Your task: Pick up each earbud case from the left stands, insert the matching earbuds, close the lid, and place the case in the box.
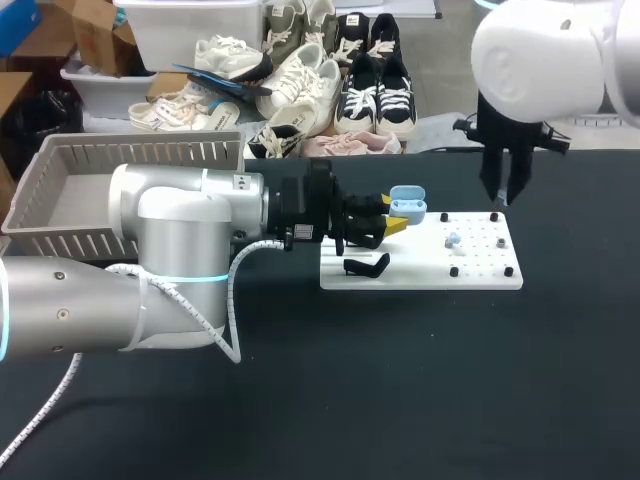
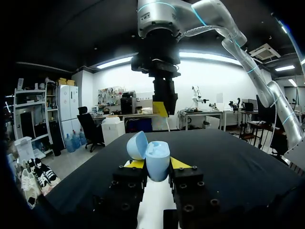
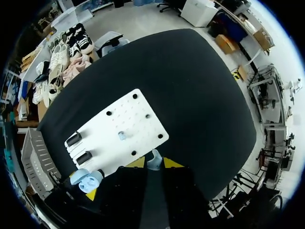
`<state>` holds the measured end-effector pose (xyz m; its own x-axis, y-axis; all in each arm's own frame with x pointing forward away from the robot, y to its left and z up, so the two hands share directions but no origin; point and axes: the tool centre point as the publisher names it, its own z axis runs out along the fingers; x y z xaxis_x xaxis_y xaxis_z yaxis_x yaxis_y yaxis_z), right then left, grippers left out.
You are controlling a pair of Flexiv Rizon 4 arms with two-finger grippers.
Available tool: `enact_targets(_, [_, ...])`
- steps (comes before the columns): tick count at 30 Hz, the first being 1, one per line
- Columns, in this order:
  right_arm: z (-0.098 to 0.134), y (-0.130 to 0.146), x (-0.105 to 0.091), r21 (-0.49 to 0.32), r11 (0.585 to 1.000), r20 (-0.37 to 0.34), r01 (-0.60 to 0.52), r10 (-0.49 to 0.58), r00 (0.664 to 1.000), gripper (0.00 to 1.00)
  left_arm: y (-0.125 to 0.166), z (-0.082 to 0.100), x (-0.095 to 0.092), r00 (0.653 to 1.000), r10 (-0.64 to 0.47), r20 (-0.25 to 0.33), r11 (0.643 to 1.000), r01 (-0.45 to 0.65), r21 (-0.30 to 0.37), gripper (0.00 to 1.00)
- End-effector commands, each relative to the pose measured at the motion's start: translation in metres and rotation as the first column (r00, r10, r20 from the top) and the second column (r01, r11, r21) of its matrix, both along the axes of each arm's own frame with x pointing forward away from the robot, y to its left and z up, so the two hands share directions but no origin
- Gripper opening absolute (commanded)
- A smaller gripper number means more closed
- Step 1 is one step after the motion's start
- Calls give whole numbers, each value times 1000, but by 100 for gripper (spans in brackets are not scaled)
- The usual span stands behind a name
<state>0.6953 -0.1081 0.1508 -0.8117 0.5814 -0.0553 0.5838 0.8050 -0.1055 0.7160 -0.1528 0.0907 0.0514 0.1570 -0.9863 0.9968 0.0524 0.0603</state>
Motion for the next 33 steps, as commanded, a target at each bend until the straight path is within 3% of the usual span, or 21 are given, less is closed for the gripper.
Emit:
enact_targets(1, [15,12,-8,-26,999,18,36,-36,999,0,0,0,-1,1000,5,2,1000,-5,-1,0])
enact_targets(14, [35,56,-11,7,999,71,39,-40,997,0,0,0,-1,1000,5,2,1000,-5,-1,0])
enact_targets(33, [23,111,-3,-25,997,54,-74,75,996,0,0,0,-1,1000,5,2,1000,-5,-1,0])
